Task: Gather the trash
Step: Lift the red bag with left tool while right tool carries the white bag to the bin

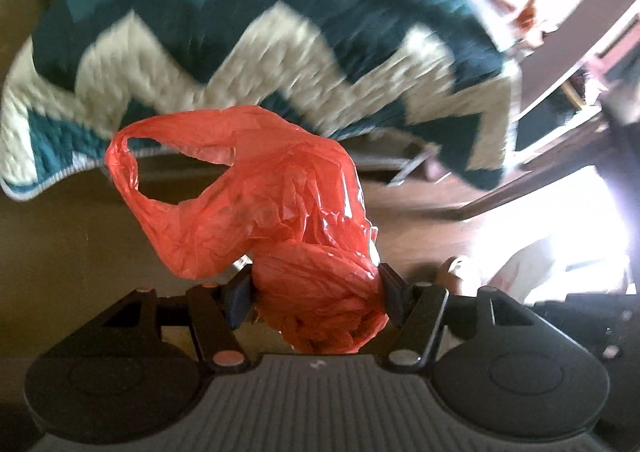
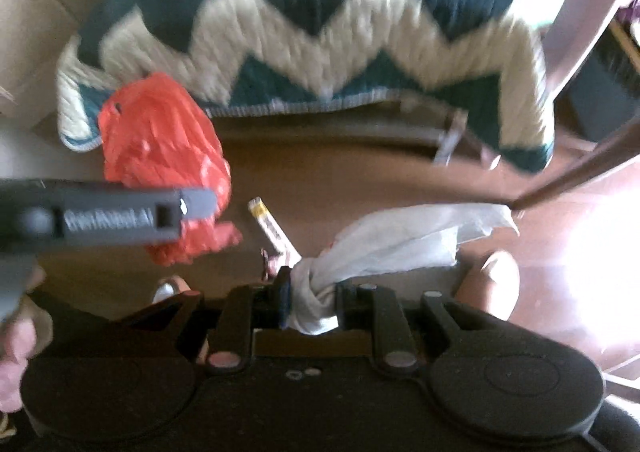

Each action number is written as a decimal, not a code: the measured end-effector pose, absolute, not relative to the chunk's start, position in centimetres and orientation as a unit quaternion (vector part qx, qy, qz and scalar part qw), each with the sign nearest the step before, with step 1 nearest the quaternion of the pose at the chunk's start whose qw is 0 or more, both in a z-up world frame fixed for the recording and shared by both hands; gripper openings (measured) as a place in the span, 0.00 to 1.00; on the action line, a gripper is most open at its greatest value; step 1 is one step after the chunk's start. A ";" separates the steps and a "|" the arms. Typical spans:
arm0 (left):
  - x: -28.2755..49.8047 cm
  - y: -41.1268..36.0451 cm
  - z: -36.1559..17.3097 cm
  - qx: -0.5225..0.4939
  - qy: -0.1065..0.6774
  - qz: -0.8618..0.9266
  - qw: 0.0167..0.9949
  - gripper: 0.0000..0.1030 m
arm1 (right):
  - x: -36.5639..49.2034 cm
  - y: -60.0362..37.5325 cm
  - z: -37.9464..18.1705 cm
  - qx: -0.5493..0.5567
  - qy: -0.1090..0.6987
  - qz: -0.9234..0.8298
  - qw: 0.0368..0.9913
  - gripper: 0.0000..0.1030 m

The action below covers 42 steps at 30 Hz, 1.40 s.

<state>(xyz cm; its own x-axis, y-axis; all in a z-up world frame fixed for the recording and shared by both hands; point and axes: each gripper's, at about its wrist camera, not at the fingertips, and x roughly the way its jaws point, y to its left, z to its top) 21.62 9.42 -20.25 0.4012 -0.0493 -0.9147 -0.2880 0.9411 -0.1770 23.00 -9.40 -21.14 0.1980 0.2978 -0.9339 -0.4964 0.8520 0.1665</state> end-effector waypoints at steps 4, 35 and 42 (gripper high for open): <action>20.1 7.4 -15.4 -0.134 0.505 0.057 0.851 0.62 | 22.0 -11.9 -15.8 -0.088 0.528 0.270 0.801 0.19; 24.2 -14.3 14.8 0.029 0.222 -0.133 0.965 0.62 | 21.1 -33.9 11.4 -0.071 0.220 0.132 0.964 0.19; 29.5 -22.1 18.0 0.041 0.211 -0.179 0.960 0.62 | 24.1 -40.7 13.9 -0.060 0.198 0.053 0.977 0.19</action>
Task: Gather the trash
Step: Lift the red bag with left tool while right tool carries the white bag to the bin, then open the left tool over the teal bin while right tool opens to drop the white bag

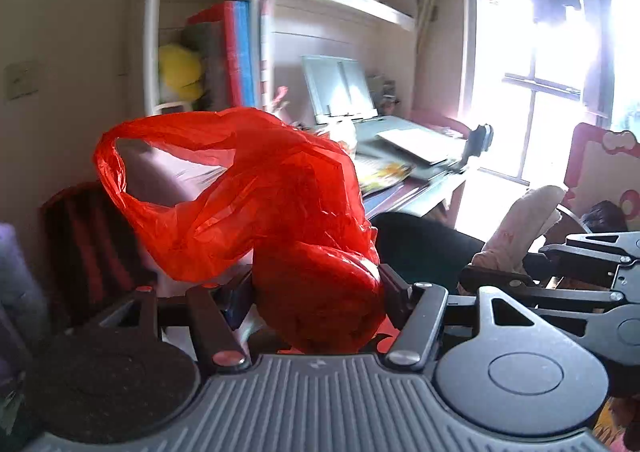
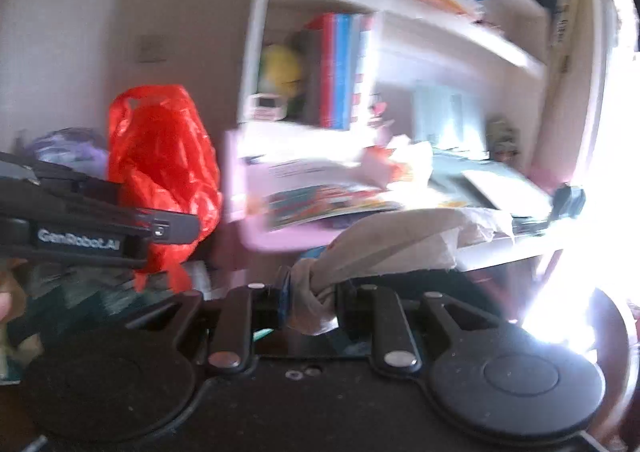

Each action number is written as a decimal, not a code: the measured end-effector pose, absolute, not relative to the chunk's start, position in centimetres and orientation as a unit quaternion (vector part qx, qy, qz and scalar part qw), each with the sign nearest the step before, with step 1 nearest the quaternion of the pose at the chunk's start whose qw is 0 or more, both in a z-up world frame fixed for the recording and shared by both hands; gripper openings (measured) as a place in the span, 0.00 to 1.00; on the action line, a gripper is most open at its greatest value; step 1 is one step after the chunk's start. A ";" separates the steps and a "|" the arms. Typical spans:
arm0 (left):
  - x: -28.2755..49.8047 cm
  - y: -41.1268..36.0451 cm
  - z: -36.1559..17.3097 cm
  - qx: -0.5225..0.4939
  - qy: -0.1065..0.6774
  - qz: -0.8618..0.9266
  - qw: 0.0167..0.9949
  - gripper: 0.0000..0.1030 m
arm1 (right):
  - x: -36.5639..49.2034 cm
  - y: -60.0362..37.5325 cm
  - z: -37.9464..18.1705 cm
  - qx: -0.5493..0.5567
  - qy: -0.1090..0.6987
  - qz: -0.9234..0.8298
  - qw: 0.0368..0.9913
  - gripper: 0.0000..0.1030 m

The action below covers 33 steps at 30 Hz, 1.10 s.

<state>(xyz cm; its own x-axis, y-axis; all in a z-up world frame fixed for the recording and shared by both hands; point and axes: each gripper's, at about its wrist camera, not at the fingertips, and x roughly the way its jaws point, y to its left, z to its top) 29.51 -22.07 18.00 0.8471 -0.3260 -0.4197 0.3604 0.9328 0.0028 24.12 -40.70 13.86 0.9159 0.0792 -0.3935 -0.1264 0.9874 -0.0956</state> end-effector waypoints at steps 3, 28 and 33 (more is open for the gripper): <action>32.2 -25.5 18.6 0.050 0.215 -0.195 0.956 0.62 | 26.4 -42.8 13.6 -0.061 0.207 0.028 0.976 0.20; 41.8 -37.5 9.2 0.161 0.339 -0.223 0.900 0.67 | 32.3 -47.0 5.5 -0.077 0.344 0.036 0.935 0.47; 41.2 -37.3 9.3 0.156 0.336 -0.227 0.901 0.78 | 32.3 -47.1 5.5 -0.084 0.346 0.034 0.934 0.52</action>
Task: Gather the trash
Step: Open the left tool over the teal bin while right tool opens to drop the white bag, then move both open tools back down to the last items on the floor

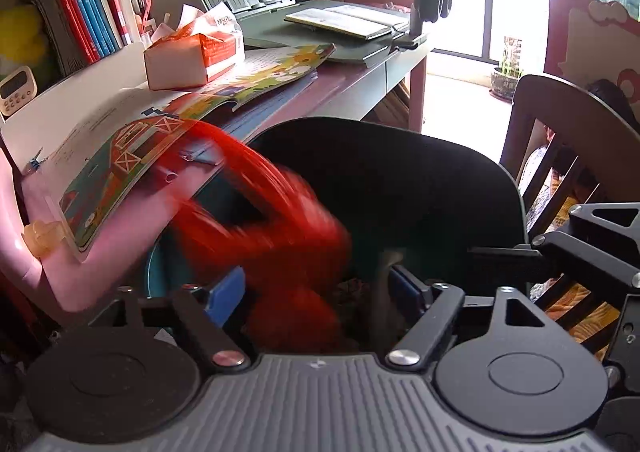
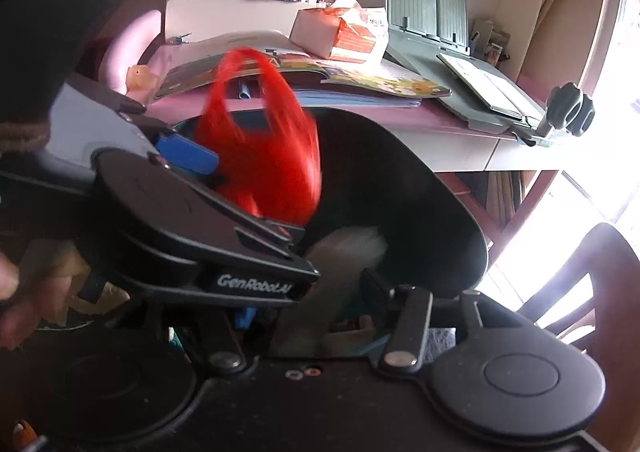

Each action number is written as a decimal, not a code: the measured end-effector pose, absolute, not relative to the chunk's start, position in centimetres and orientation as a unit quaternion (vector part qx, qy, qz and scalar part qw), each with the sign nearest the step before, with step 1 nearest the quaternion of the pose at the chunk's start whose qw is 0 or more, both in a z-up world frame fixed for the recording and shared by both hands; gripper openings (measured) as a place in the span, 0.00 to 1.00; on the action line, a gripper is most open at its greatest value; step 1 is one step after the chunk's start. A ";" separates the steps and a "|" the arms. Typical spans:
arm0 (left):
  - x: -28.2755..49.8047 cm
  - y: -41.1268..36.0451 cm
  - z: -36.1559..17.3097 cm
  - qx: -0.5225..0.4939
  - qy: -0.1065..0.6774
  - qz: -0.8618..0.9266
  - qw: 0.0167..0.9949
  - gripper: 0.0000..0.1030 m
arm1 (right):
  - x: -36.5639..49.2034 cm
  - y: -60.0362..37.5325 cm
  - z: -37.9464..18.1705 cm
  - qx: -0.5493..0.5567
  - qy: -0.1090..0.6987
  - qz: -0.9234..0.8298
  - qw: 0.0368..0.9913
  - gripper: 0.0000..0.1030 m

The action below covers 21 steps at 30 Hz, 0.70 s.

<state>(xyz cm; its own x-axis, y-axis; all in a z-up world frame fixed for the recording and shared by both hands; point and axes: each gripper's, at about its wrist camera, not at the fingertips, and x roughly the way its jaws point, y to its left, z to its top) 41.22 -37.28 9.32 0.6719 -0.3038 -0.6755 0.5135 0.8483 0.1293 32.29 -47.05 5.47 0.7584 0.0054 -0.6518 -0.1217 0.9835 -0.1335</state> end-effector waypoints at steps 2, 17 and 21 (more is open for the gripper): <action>40.8 -37.0 9.7 0.152 0.333 -0.227 0.902 0.78 | 31.9 -47.0 5.9 -0.081 0.340 0.034 0.936 0.53; 33.4 -29.2 14.3 0.110 0.288 -0.216 0.927 0.78 | 25.4 -43.0 10.7 -0.085 0.295 0.075 0.949 0.58; 31.0 -25.4 15.6 0.092 0.277 -0.202 0.935 0.78 | 23.5 -40.1 11.6 -0.091 0.285 0.102 0.949 0.59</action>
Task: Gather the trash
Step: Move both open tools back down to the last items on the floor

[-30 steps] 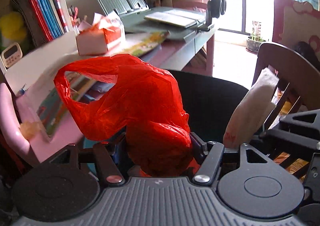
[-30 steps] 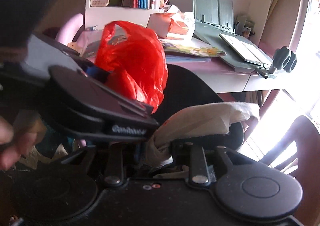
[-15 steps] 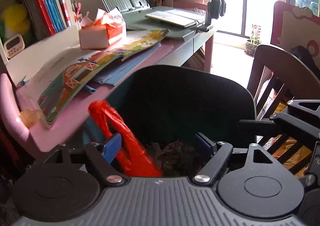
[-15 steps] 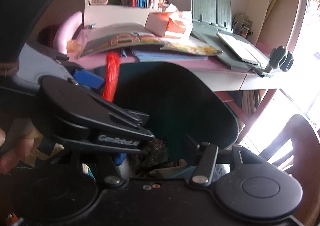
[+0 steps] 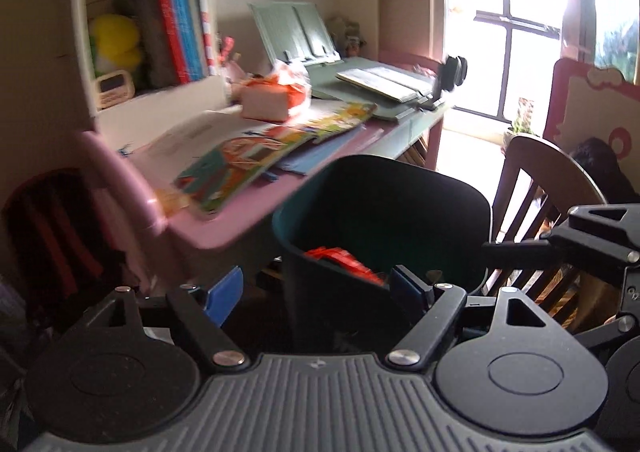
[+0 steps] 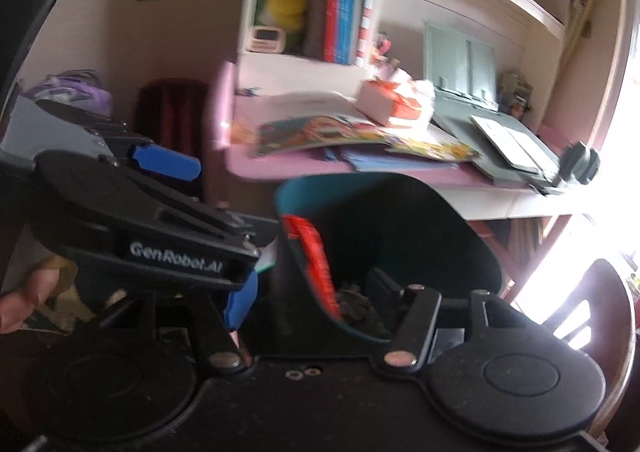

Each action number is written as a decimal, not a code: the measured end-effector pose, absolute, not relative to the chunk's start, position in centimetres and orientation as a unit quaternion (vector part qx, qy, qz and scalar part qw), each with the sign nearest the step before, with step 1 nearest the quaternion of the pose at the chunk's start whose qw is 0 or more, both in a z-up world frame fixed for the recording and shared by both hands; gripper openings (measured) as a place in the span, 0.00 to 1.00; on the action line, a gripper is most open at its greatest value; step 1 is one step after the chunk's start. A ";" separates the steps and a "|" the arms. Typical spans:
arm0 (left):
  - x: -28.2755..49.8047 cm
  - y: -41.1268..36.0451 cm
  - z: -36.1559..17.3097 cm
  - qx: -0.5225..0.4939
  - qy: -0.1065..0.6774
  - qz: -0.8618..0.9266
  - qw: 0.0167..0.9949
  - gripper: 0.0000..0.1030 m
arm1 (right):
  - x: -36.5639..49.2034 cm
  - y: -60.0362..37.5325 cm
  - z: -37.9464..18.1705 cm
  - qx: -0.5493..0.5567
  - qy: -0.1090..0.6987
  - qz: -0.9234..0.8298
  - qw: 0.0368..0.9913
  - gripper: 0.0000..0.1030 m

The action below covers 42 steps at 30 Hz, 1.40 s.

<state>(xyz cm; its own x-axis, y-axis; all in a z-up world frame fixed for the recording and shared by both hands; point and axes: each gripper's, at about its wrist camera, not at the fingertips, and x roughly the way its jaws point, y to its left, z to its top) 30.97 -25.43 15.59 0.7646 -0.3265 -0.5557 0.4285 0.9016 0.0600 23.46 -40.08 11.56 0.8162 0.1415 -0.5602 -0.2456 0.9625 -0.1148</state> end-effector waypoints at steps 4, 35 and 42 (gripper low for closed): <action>28.6 -21.0 16.4 0.070 0.268 -0.182 0.943 0.79 | 22.0 -36.4 11.9 -0.100 0.279 0.137 0.945 0.60; 24.3 17.2 -14.7 -0.167 0.422 0.146 0.879 1.00 | 25.7 -6.3 -21.0 -0.097 0.465 0.343 0.810 0.65; 23.6 19.0 -28.2 -0.189 0.520 0.204 0.808 1.00 | 30.8 -3.9 -30.9 -0.107 0.543 0.314 0.771 0.65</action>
